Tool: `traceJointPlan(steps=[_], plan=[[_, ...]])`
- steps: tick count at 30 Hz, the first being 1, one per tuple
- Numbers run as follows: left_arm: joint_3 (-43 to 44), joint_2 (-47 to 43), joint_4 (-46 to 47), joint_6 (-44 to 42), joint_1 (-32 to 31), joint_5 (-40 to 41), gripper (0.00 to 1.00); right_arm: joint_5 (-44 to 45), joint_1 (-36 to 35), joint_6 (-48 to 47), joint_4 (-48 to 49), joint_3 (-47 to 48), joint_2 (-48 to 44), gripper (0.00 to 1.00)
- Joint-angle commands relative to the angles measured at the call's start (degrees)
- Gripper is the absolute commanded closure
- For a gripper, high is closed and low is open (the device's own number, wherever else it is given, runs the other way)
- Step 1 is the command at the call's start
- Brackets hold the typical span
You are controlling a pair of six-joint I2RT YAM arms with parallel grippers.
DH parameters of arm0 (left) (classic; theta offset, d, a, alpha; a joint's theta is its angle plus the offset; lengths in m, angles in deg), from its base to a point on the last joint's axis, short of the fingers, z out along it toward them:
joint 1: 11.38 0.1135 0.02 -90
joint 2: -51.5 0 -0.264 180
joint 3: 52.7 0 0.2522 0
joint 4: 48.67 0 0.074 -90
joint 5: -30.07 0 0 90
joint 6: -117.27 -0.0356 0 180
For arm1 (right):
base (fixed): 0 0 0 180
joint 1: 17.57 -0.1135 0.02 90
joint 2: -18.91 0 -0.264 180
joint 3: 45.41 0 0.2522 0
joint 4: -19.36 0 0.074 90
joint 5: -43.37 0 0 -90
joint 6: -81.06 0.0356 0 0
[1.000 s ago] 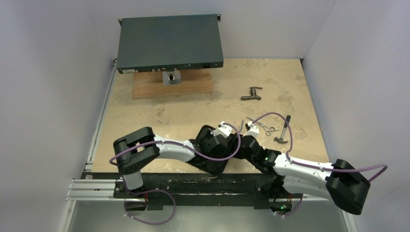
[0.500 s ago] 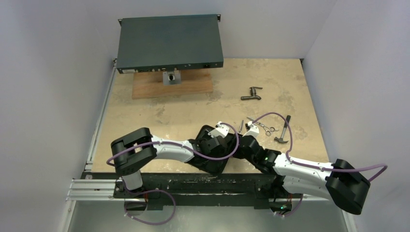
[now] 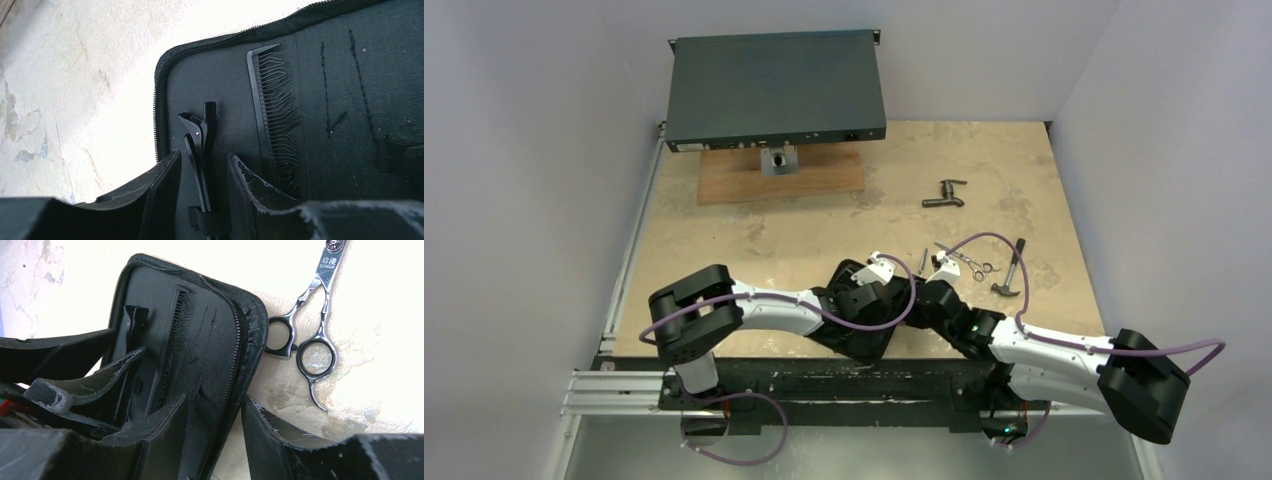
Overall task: Sort the hair-cutting tools
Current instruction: Place the haircut tool in the hairdressing tool bag.
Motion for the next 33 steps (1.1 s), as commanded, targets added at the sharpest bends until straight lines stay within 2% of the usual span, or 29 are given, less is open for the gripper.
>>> traceJointPlan(steps=[1, 5, 12, 14, 18, 20, 26, 33], plan=[[1.62, -2.81, -0.79, -0.05, -0.35, 0.19, 0.59, 1.20, 0.13, -0.38, 1.05, 0.16, -0.84, 0.56], [1.67, -5.33, -0.45, -0.77, -0.43, 0.13, 0.55, 1.21, 0.11, -0.47, 0.80, 0.25, -0.97, 0.56], [4.24, -7.77, 0.65, -3.78, -0.31, -0.57, 0.55, 1.16, 0.12, -0.62, 0.45, 0.25, -1.45, 0.56], [5.27, -7.13, 1.49, -4.44, -0.07, -1.35, 0.61, 1.27, 0.10, -0.64, 0.47, 0.25, -1.53, 0.56], [7.09, -5.06, 2.15, -3.74, 1.98, -5.56, 0.88, 1.28, 0.13, -0.94, 0.24, 0.25, -1.64, 0.56], [7.82, -4.10, 2.12, -3.17, 3.39, -7.25, 0.95, 1.29, 0.15, -0.99, 0.09, 0.27, -1.76, 0.56], [9.73, -2.39, 3.00, -2.82, 7.34, -10.10, 1.00, 1.25, 0.12, -1.01, -0.14, 0.19, -2.03, 0.56], [10.76, -0.12, 2.63, -2.17, 9.45, -12.40, 1.00, 1.55, 0.16, -0.86, -0.88, -0.01, -2.78, 0.56]])
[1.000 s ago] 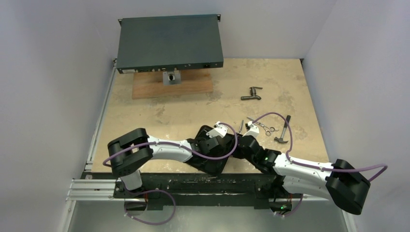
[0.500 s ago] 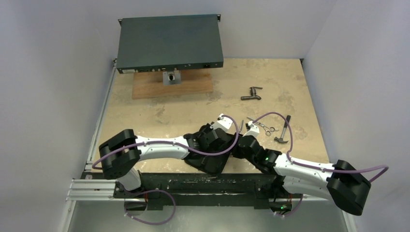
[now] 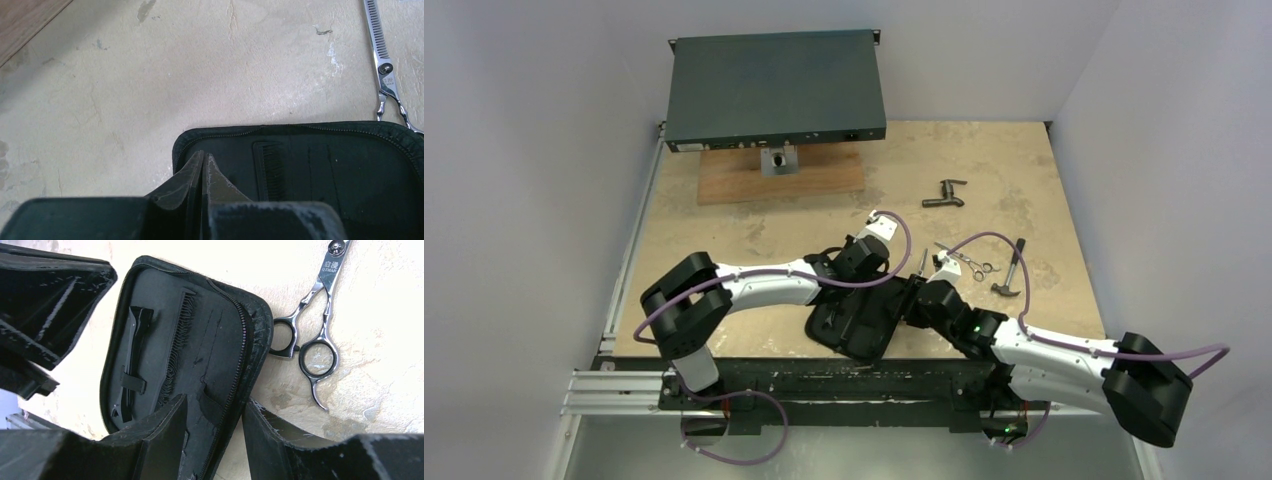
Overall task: Sort the hair-cutting tools
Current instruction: Place the haircut tool in the hairdressing tool bag.
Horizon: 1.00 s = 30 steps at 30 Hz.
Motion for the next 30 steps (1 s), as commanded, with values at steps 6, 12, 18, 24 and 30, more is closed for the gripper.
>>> traceJointPlan(steps=[6, 12, 18, 24, 30], plan=[[1.15, 1.89, 1.43, 2.31, 0.31, -2.98, 1.00, 1.69, 0.20, -0.47, -0.51, 0.09, -1.58, 0.56], [-1.28, 1.22, 0.84, 3.84, 0.29, -2.47, 1.00, 1.73, 0.16, -0.41, -0.29, -0.10, -1.51, 0.56], [-2.40, 1.27, 0.57, 4.63, 0.27, -0.33, 1.00, 1.43, 0.14, -0.20, 0.17, -0.30, -0.98, 0.56], [-2.53, 1.61, 0.25, 4.97, 0.14, -0.38, 1.00, 1.64, 0.17, -0.11, -0.42, -0.32, -1.80, 0.56], [-4.38, 0.97, -0.17, 5.73, -0.32, -0.76, 1.00, 1.64, 0.13, 0.05, -0.30, -0.36, -1.78, 0.56]])
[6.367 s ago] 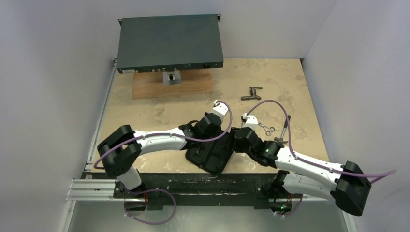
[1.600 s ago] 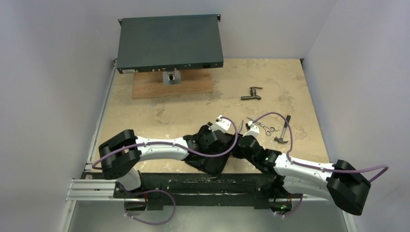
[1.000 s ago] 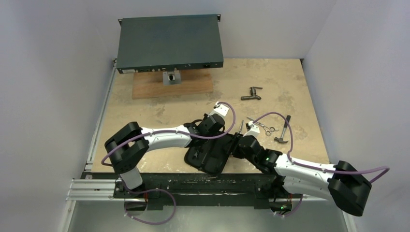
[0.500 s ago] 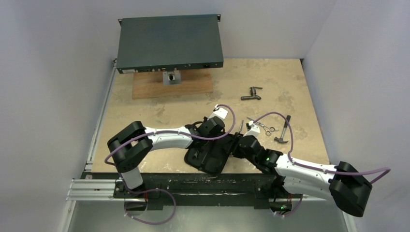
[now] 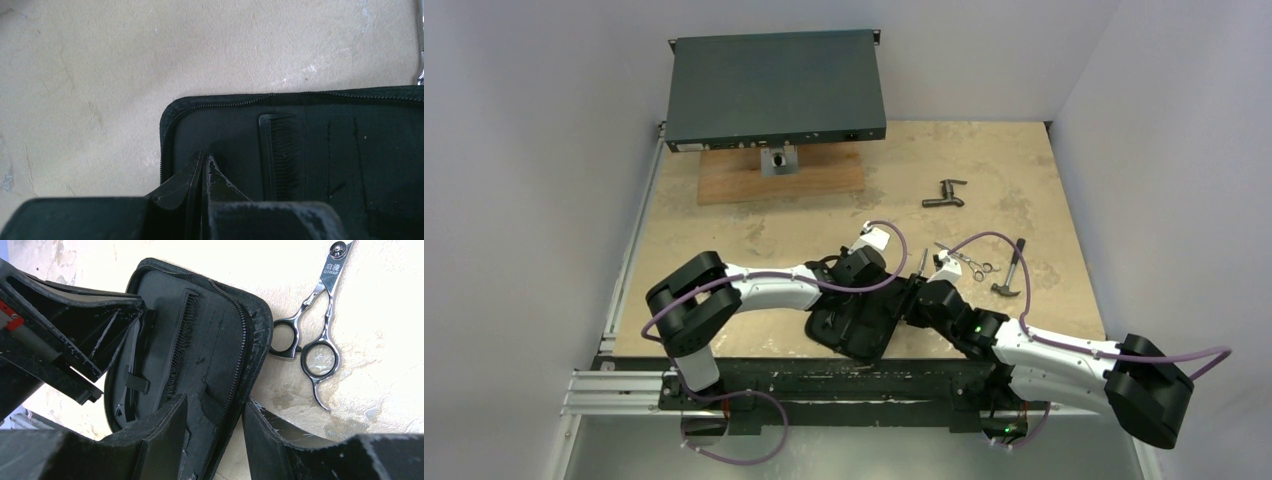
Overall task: Sort the hair-cutting tools
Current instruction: Place the haircut tool in the hairdressing tool bag.
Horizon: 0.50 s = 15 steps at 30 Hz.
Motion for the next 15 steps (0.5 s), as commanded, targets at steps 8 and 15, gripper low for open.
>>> traceJointPlan(steps=[8, 15], plan=[[-3.34, -3.08, -0.54, 2.59, -1.75, 0.63, 1.00, 1.54, 0.10, 0.12, 0.01, -0.36, -0.89, 0.56], [-4.08, -5.24, -2.23, 2.64, -3.52, 0.36, 1.00, 1.67, 0.11, 0.38, 0.27, -0.53, -0.73, 0.56]])
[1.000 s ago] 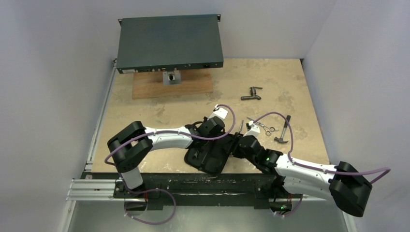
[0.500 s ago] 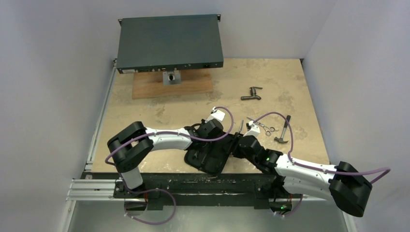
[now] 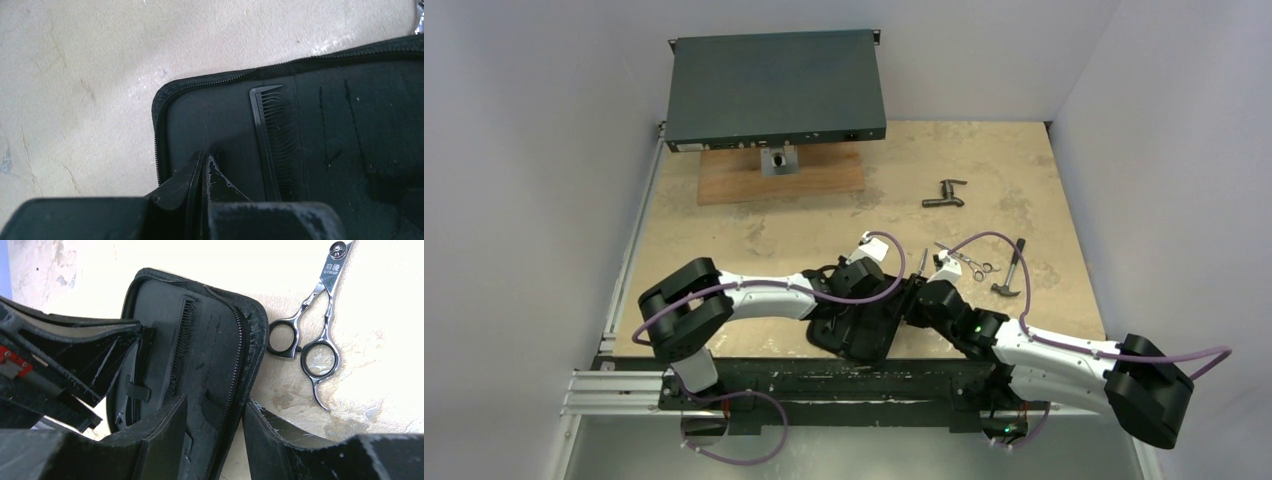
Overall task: Sort the hair-cutting tools
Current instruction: Place the haircut tool in the hairdressing tool bag, then adjust the hairdressing tool bag at the center of the board.
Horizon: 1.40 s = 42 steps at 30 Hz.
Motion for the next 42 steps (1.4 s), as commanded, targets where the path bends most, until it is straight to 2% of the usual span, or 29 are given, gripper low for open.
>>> traceJointPlan(steps=[1, 14, 15, 20, 23, 29, 36, 39, 42], plan=[[-0.97, -3.19, -1.23, 1.68, -1.37, -0.29, 1.00, 1.67, 0.10, 0.42, 0.32, -0.60, -0.77, 0.56], [-2.02, -7.04, -1.82, 2.01, -2.16, 1.47, 1.00, 1.97, 0.12, 0.17, -0.19, -0.59, -1.61, 0.54], [-1.93, -7.99, -1.96, 2.01, -2.16, 1.81, 0.98, 1.95, 0.11, -0.12, -0.50, -0.49, -1.99, 0.51], [-0.41, -13.68, -4.11, 1.82, -2.16, 4.48, 0.63, 3.13, 0.23, -1.91, -2.08, 0.17, -5.01, 0.45], [-0.22, -17.49, -5.91, 2.79, -2.12, 6.06, 0.56, 4.12, 0.27, -2.83, -3.15, 1.22, -5.36, 0.45], [-6.14, -23.18, -6.61, 11.11, -0.72, 7.53, 0.52, 4.26, 0.42, -3.18, -3.81, 0.65, -2.35, 0.47], [-20.48, -33.89, -2.00, 19.66, 0.48, 7.44, 0.52, 0.09, 1.51, -9.09, 5.00, -0.05, 1.07, 0.61], [-24.36, -39.76, -1.85, 22.13, 0.48, 8.35, 0.53, -0.90, 1.75, -11.49, 7.98, 0.19, 1.67, 0.67], [-26.65, -45.44, -2.84, 23.11, 0.48, 8.60, 0.53, -2.92, 1.89, -12.30, 11.18, 0.64, 3.82, 0.68]])
